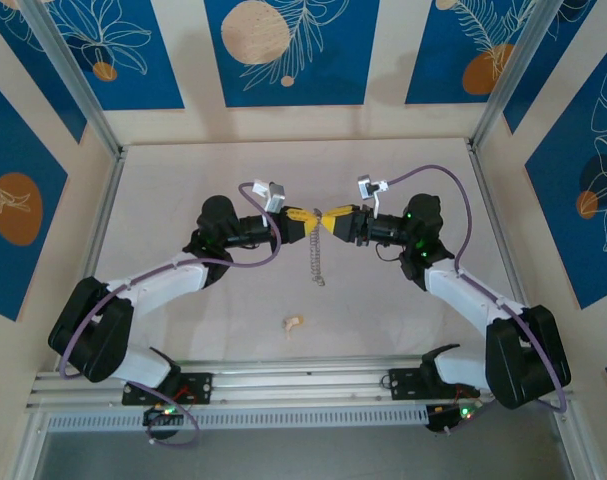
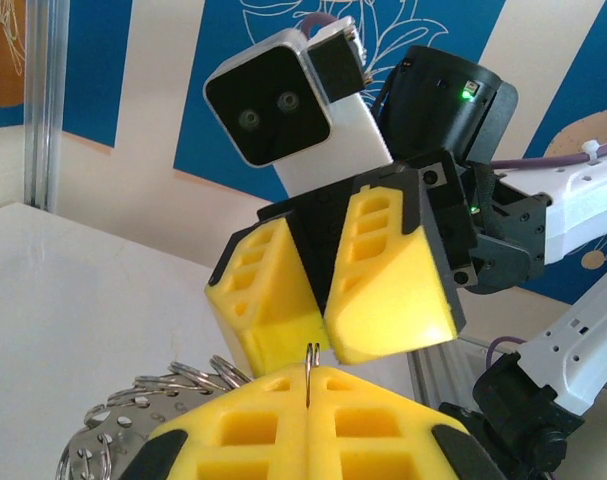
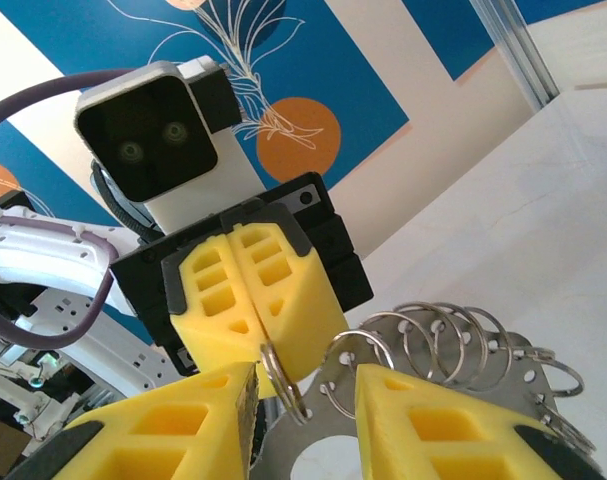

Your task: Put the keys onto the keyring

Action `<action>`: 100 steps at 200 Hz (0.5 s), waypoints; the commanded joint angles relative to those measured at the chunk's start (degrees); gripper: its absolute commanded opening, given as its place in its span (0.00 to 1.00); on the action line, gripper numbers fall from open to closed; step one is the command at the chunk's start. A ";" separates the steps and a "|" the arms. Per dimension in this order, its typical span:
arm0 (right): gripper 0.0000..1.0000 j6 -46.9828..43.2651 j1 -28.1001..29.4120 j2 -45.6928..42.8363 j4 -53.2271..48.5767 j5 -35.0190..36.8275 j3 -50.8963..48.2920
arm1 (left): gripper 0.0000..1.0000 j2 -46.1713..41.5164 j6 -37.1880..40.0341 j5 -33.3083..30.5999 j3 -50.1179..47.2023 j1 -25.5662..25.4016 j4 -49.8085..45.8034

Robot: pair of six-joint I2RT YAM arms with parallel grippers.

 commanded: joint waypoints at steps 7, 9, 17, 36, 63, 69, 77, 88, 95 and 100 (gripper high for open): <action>0.30 0.48 0.15 0.62 1.66 -0.44 0.28 | 0.00 -0.46 -0.81 1.92 2.21 -0.01 3.35; 0.29 0.48 0.18 0.63 1.65 -0.47 0.35 | 0.00 -0.45 -0.77 1.92 2.28 -0.03 3.32; 0.27 0.48 0.30 0.70 1.68 -0.72 0.62 | 0.00 -0.29 -0.81 2.02 2.39 -0.01 3.31; 0.22 0.37 0.37 0.72 1.74 -0.96 0.87 | 0.00 0.06 -0.88 2.27 2.72 0.02 3.22; 0.14 0.22 0.73 0.89 1.93 -1.49 1.29 | 0.00 0.51 -1.11 2.65 3.13 0.00 3.22; 0.14 0.21 0.84 0.98 1.85 -1.69 1.46 | 0.00 0.60 -1.16 2.63 3.18 0.01 3.22; 0.14 0.13 0.95 1.12 1.87 -2.01 1.71 | 0.00 0.55 -1.16 2.63 3.18 -0.02 3.20; 0.14 0.00 1.21 1.32 1.70 -2.43 1.96 | 0.00 0.61 -1.08 2.71 3.33 0.01 3.14; 0.14 -0.12 1.32 1.41 1.60 -2.67 2.08 | 0.00 0.66 -1.07 2.71 3.36 -0.06 3.14; 0.14 -0.17 1.45 1.41 1.50 -2.76 2.20 | 0.00 0.69 -1.03 2.71 3.42 -0.05 3.04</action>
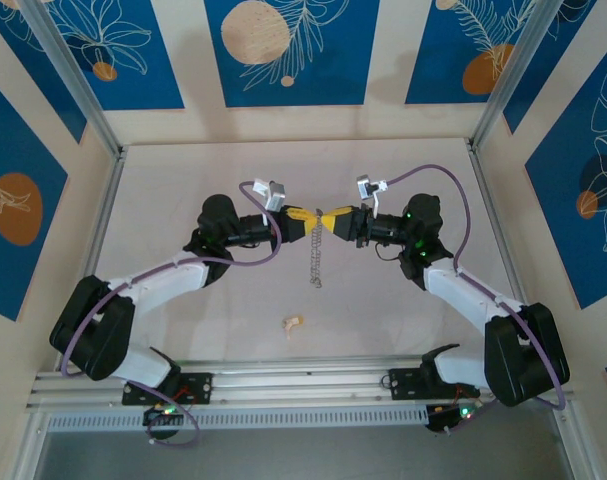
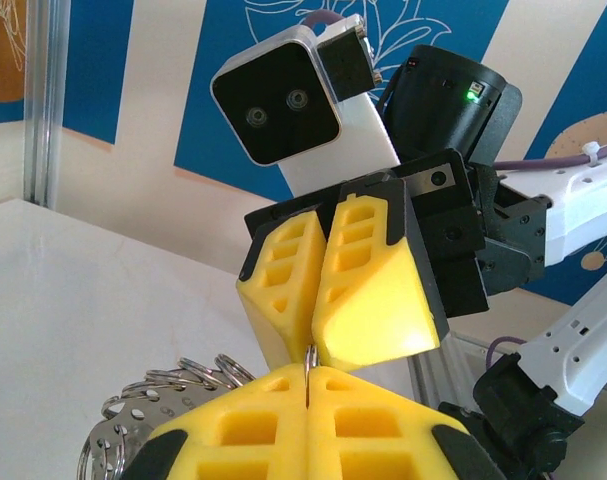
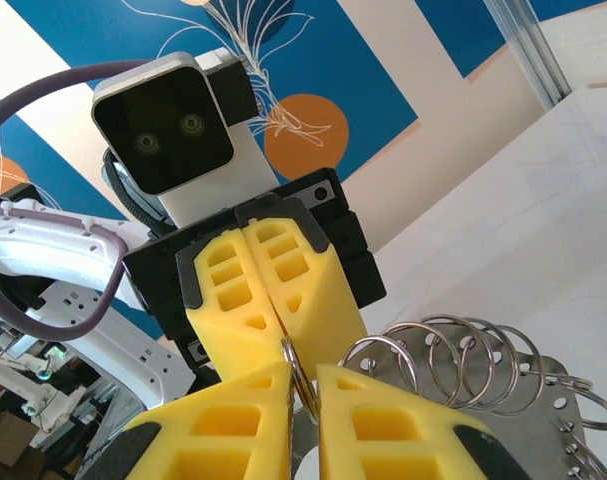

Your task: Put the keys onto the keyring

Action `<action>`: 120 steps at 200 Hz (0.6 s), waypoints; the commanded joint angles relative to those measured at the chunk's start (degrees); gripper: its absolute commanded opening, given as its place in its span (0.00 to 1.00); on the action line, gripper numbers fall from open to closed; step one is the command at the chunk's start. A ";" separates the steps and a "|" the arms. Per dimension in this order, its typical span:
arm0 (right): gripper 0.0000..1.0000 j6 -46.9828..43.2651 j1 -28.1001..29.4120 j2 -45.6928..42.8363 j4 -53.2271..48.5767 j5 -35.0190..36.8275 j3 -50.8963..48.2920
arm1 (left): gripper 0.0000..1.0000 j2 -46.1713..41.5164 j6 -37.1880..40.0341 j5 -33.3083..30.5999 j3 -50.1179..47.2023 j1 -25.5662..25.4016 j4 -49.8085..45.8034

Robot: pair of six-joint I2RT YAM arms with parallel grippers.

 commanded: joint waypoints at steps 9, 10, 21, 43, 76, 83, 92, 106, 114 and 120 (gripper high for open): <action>0.14 -0.67 1.23 0.98 -0.18 -1.82 2.26 | 0.00 0.05 -0.65 2.33 2.92 -0.05 3.11; 0.14 -0.72 1.21 0.98 -0.20 -1.82 2.28 | 0.00 0.05 -0.65 2.34 2.96 -0.08 3.11; 0.14 -0.85 1.34 1.03 -0.36 -1.83 2.30 | 0.00 0.15 -0.66 2.43 3.00 -0.09 3.10; 0.14 -1.03 1.59 1.06 -0.66 -1.96 2.57 | 0.00 0.14 -0.66 2.52 3.08 -0.09 3.11; 0.18 -1.56 1.92 1.16 -1.63 -2.21 3.01 | 0.00 0.14 -0.75 2.65 3.10 -0.08 3.08; 0.18 -1.64 1.97 1.16 -1.65 -2.18 3.02 | 0.00 0.14 -0.75 2.61 3.15 -0.10 3.11; 0.15 -1.63 1.97 1.16 -1.73 -2.07 3.00 | 0.00 0.15 -0.74 2.61 3.22 -0.08 3.11; 0.07 -1.65 1.96 1.20 -1.75 -2.07 2.94 | 0.00 0.14 -0.72 2.62 3.22 -0.05 3.08; 0.00 -1.74 1.98 1.38 -1.80 -2.04 3.01 | 0.00 0.23 -0.75 2.61 3.27 -0.06 3.07; 0.00 -1.86 1.91 1.42 -1.81 -2.01 3.01 | 0.00 0.20 -0.79 2.61 3.34 -0.02 3.07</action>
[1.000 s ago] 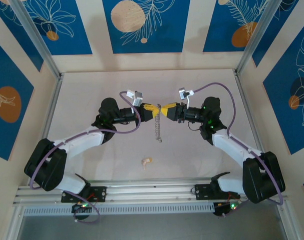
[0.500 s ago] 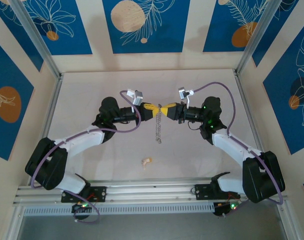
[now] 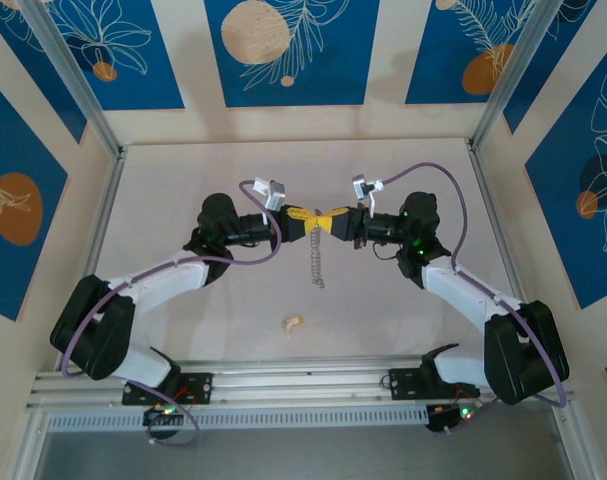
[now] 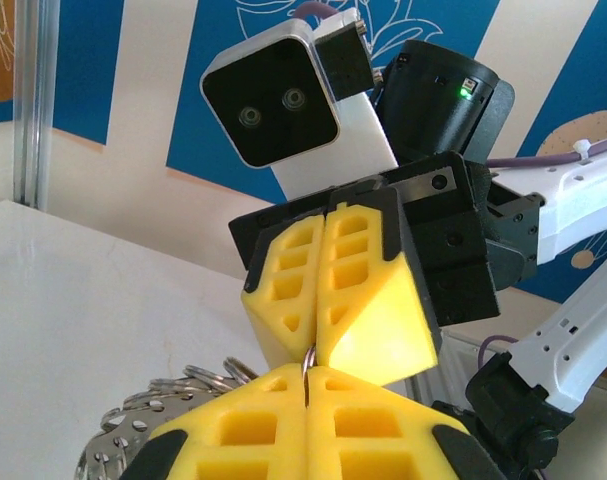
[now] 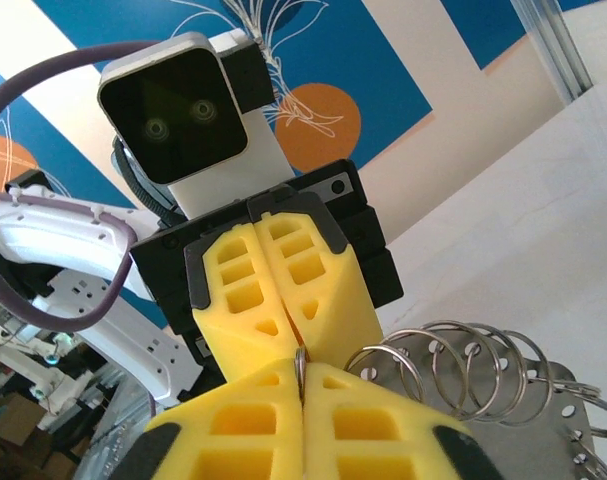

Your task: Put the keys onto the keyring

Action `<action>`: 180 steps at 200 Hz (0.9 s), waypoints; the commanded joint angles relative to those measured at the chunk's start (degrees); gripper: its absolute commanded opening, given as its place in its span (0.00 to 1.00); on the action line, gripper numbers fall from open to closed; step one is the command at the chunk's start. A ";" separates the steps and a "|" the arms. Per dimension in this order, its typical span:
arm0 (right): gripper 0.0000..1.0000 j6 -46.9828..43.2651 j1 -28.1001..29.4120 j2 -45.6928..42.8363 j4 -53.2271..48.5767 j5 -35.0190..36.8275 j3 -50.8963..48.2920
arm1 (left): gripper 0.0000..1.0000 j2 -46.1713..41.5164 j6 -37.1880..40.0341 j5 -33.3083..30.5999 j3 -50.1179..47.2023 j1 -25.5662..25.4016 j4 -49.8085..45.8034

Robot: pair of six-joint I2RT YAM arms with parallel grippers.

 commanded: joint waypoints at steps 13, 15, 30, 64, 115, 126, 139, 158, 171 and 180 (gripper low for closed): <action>0.00 -1.12 0.67 0.79 -1.11 -0.80 1.66 | 0.00 0.11 -0.44 1.52 2.84 -0.29 3.35; 0.00 -1.16 0.66 0.79 -1.15 -0.77 1.64 | 0.00 0.09 -0.48 1.51 2.81 -0.23 3.41; 0.00 -1.45 0.16 0.69 -0.83 -0.18 1.30 | 0.10 -0.25 -0.70 0.59 2.31 -0.25 4.05; 0.00 0.80 -1.91 0.87 4.42 -0.73 0.62 | 0.34 -1.20 -3.32 -1.76 0.70 0.20 6.42; 0.00 2.41 -2.52 0.31 12.49 -0.10 0.06 | 0.43 -0.17 -13.17 -5.69 -2.57 1.80 18.15; 0.00 3.01 -2.46 0.29 14.47 0.33 -0.03 | 0.43 0.31 -14.71 -5.79 -2.82 1.91 19.80; 0.00 3.68 -2.36 0.27 16.51 1.16 -0.04 | 0.43 0.77 -15.96 -5.87 -2.86 1.90 21.18; 0.00 4.53 -2.08 0.44 19.45 2.52 -0.17 | 0.43 1.26 -17.53 -5.96 -2.77 1.93 23.12; 0.00 4.98 -1.83 0.56 21.15 3.72 -0.20 | 0.43 1.65 -18.67 -5.78 -2.64 1.90 24.40; 0.00 5.22 -1.49 0.69 22.16 4.51 -0.21 | 0.43 2.00 -19.57 -5.61 -2.52 1.90 25.27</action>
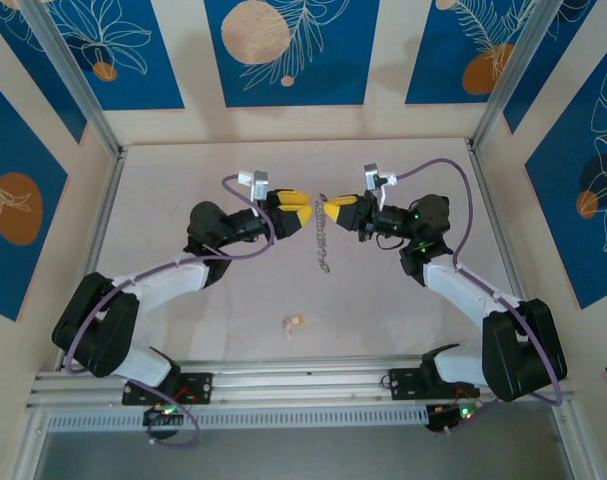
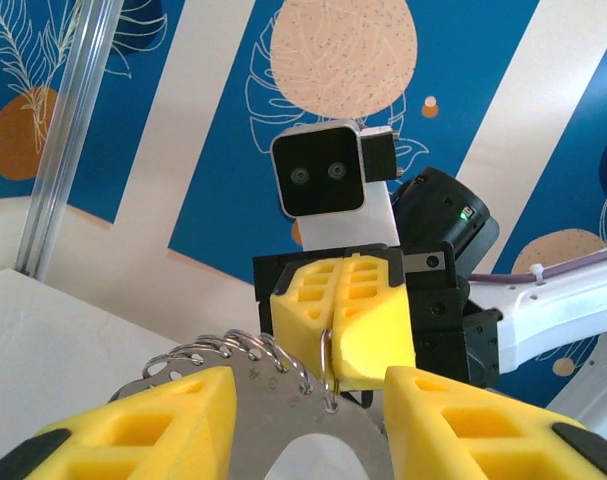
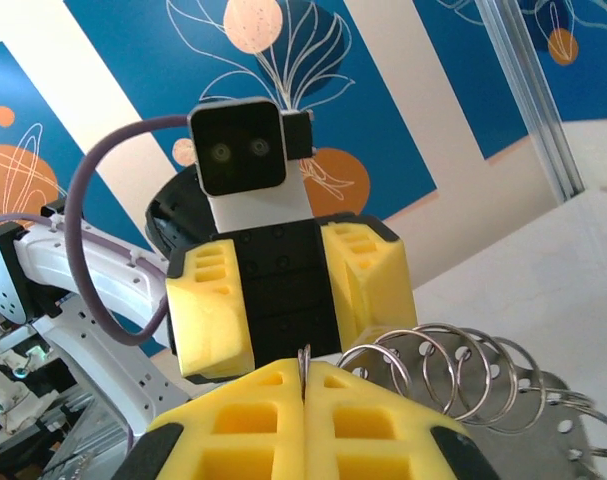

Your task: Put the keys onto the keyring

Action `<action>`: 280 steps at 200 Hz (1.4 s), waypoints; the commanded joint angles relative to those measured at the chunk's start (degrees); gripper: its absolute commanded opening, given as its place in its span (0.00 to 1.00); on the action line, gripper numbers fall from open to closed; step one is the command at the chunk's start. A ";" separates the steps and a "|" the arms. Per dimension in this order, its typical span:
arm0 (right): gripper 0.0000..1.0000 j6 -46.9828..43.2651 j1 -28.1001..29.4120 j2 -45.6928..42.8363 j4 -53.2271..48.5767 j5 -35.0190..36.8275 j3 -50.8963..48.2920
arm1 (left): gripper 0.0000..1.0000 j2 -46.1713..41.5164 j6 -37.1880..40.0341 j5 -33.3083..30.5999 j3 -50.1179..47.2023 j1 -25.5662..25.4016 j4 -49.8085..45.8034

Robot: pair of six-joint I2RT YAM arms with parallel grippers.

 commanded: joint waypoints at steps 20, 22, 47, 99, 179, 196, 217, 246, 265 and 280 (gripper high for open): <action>0.00 1.78 1.55 0.51 9.31 4.72 -0.11 | 0.43 1.77 -5.91 -0.06 0.10 0.52 9.11; 0.00 1.79 1.65 0.58 9.51 4.79 0.01 | 0.43 1.82 -6.10 -0.07 0.21 0.49 9.40; 0.00 1.99 2.91 1.66 10.65 5.98 0.88 | 0.42 2.79 -8.03 0.19 0.52 0.48 12.01; 0.00 1.97 4.38 3.29 11.40 7.27 1.61 | 0.39 3.90 -9.71 0.87 1.24 0.47 14.41; 0.00 1.97 4.45 4.60 11.54 7.88 1.96 | 0.28 5.26 -10.58 1.51 1.33 0.47 15.21; 0.00 2.11 4.45 4.69 11.62 7.90 1.95 | 0.25 5.44 -10.51 1.59 1.55 0.44 15.21; 0.00 2.35 4.50 4.87 11.82 7.88 1.96 | 0.22 5.78 -10.65 1.93 1.85 0.39 15.21; 0.00 2.51 4.53 4.90 11.98 7.84 1.96 | 0.19 6.01 -10.63 2.34 2.03 0.12 15.21; 0.00 2.54 4.57 4.94 11.97 7.98 1.96 | 0.16 6.23 -10.67 2.65 2.07 -0.06 15.21; 0.00 2.58 4.53 4.99 11.95 8.13 2.05 | 0.15 6.25 -10.59 2.90 2.03 -0.22 15.16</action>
